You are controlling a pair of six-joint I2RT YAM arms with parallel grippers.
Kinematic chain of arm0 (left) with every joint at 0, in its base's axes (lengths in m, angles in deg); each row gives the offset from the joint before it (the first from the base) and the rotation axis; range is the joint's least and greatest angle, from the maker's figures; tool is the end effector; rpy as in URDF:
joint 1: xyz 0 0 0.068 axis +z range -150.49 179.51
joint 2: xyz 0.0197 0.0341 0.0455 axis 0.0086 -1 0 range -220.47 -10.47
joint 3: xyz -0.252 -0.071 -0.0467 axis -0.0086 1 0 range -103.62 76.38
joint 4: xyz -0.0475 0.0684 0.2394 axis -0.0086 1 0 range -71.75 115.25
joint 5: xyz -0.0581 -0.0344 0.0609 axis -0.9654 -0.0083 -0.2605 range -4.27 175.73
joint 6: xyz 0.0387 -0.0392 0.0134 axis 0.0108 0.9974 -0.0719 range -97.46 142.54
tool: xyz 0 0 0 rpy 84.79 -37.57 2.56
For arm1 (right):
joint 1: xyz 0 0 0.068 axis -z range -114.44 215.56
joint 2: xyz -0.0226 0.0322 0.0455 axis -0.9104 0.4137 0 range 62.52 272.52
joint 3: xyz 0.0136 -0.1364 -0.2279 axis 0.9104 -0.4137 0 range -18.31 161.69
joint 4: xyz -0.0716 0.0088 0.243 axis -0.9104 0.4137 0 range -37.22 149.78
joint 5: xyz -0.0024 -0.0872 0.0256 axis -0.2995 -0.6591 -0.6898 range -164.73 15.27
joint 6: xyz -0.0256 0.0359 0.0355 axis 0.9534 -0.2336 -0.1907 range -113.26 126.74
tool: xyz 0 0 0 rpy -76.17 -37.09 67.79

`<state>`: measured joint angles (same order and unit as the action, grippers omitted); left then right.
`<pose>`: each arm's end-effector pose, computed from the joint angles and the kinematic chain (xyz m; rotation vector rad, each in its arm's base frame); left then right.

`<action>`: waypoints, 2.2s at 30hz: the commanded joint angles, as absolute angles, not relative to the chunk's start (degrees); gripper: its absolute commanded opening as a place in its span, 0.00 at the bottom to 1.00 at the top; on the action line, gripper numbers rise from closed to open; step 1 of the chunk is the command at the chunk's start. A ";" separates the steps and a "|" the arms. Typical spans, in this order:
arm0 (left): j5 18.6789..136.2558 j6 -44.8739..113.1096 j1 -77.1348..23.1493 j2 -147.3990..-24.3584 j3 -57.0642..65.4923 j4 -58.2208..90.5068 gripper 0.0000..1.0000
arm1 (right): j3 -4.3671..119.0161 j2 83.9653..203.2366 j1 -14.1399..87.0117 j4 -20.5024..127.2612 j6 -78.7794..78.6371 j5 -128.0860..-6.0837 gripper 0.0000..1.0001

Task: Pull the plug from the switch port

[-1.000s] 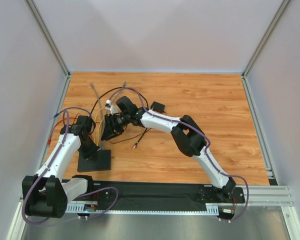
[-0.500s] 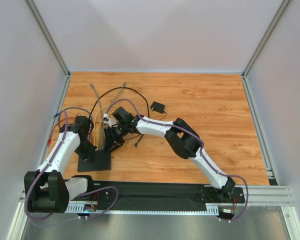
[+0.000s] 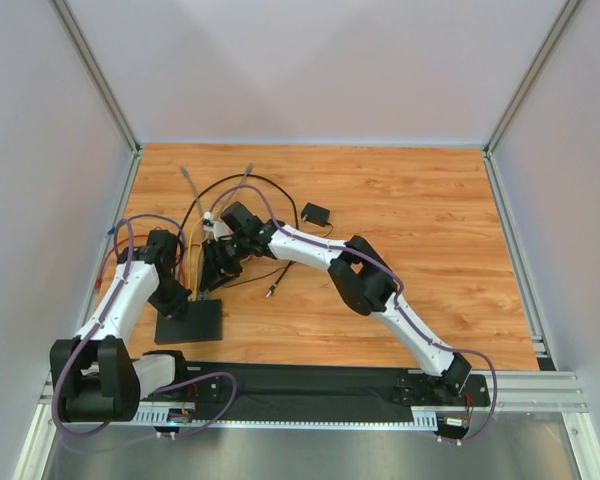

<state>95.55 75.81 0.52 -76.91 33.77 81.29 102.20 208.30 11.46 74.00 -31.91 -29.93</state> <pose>0.1639 0.0097 0.1954 -1.3798 2.6762 0.1961 0.2953 0.4555 0.1373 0.7923 -2.5812 -1.5274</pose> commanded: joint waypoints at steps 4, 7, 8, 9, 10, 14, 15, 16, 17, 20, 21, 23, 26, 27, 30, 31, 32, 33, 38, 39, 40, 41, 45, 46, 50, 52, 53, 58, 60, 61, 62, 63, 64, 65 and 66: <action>93.64 74.39 1.09 -81.83 32.61 77.31 0.00 | 102.73 211.67 11.69 77.22 -31.31 -31.13 0.39; 93.99 75.18 1.18 -81.58 33.23 77.13 0.00 | 98.78 209.92 10.90 77.04 -29.73 -30.52 0.38; 94.51 75.45 1.09 -81.32 33.49 77.31 0.00 | 98.15 209.56 10.46 76.95 -29.04 -29.65 0.38; 95.13 75.71 1.18 -81.05 33.84 77.22 0.00 | 97.62 208.78 10.11 76.95 -28.77 -29.20 0.38; 95.13 76.32 1.35 -80.53 34.80 77.40 0.00 | 97.10 208.51 9.84 77.21 -28.33 -28.76 0.38; 94.34 77.12 2.05 -79.47 37.71 77.22 0.00 | 95.25 206.84 8.52 76.43 -29.19 -27.70 0.38; 94.08 76.86 2.32 -79.29 38.58 76.61 0.00 | 94.81 206.40 8.52 74.95 -30.07 -28.40 0.38; 93.82 76.59 2.41 -79.29 38.68 76.26 0.00 | 94.46 206.14 8.96 73.98 -31.13 -28.76 0.38; 93.47 76.16 2.41 -79.38 38.68 76.08 0.00 | 93.84 205.79 9.40 72.75 -32.70 -29.28 0.38; 93.64 75.98 2.41 -79.82 38.24 76.17 0.00 | 93.40 205.87 10.54 69.49 -39.38 -29.64 0.39; 93.64 75.98 2.41 -79.91 38.41 75.99 0.00 | 92.44 205.96 10.72 66.79 -41.23 -29.38 0.39; 93.38 76.15 2.58 -80.43 38.68 75.99 0.00 | 91.56 206.22 10.98 63.79 -47.20 -28.42 0.39; 92.58 76.59 2.76 -81.31 39.29 75.64 0.00 | 90.50 206.75 10.90 60.26 -50.21 -28.49 0.38; 91.54 76.59 2.67 -81.66 39.47 75.12 0.00 | 89.98 207.18 10.89 58.86 -50.56 -28.50 0.38; 90.74 76.94 2.76 -82.10 40.17 74.76 0.00 | 88.83 208.15 10.89 57.88 -51.97 -28.94 0.37; 90.83 76.94 2.76 -82.02 40.26 74.67 0.00 | 89.26 208.50 10.81 58.23 -51.97 -28.76 0.37; 90.74 76.94 2.76 -81.93 40.43 74.59 0.00 | 89.27 208.77 10.81 58.58 -51.79 -29.02 0.36; 90.74 77.03 2.76 -81.93 40.61 74.58 0.00 | 89.27 209.03 10.72 58.93 -51.44 -29.28 0.35; 89.86 77.38 2.67 -81.75 41.31 74.15 0.00 | 89.53 209.82 10.02 58.85 -50.65 -28.94 0.30; 89.86 77.47 2.67 -81.75 41.40 74.32 0.00 | 89.36 210.00 9.93 59.02 -50.56 -28.93 0.30; 89.77 77.47 2.76 -81.75 41.58 74.23 0.00 | 89.10 210.00 9.75 58.85 -50.47 -28.93 0.30; 89.77 77.47 2.67 -81.66 41.67 74.23 0.00 | 88.92 210.17 9.58 58.41 -50.47 -28.67 0.29; 89.77 77.73 2.76 -81.40 42.11 74.14 0.00 | 89.70 211.23 9.49 57.97 -50.38 -28.41 0.28; 89.77 77.73 2.76 -81.40 42.11 74.15 0.00 | 89.79 211.41 9.49 58.06 -50.91 -28.41 0.27; 89.60 77.82 2.76 -81.14 42.19 74.15 0.00 | 89.97 212.02 9.31 57.09 -51.27 -28.49 0.23; 89.60 77.91 2.67 -81.14 42.28 74.23 0.00 | 89.62 212.11 9.23 56.22 -51.18 -28.58 0.23; 89.42 77.91 2.76 -81.22 42.28 74.06 0.00 | 89.62 212.37 9.22 55.60 -51.35 -28.06 0.22; 89.51 78.44 2.67 -81.84 42.72 74.14 0.00 | 87.60 212.73 9.14 47.53 -54.07 -27.18 0.03; 89.94 79.05 2.67 -81.84 42.72 74.41 0.00 | 85.23 212.90 9.05 42.36 -56.26 -27.87 0.00; 90.12 79.31 2.67 -81.75 42.81 74.58 0.00 | 84.09 212.73 9.22 41.02 -56.97 -28.75 0.00; 90.47 79.49 2.67 -81.66 42.90 74.67 0.00 | 83.13 212.29 9.22 39.96 -57.15 -30.93 0.00; 90.56 79.84 2.76 -81.75 42.81 74.76 0.00 | 81.38 211.85 9.22 38.73 -57.15 -32.00 0.00; 90.56 79.93 2.67 -82.01 42.72 74.85 0.00 | 81.10 211.59 9.22 38.90 -56.80 -32.71 0.00; 90.74 80.02 2.67 -82.36 42.55 75.28 0.00 | 80.92 210.89 9.31 39.51 -56.54 -34.45 0.00; 90.91 80.19 2.67 -83.41 42.20 75.46 0.00 | 78.92 210.36 9.23 38.99 -57.15 -35.52 0.00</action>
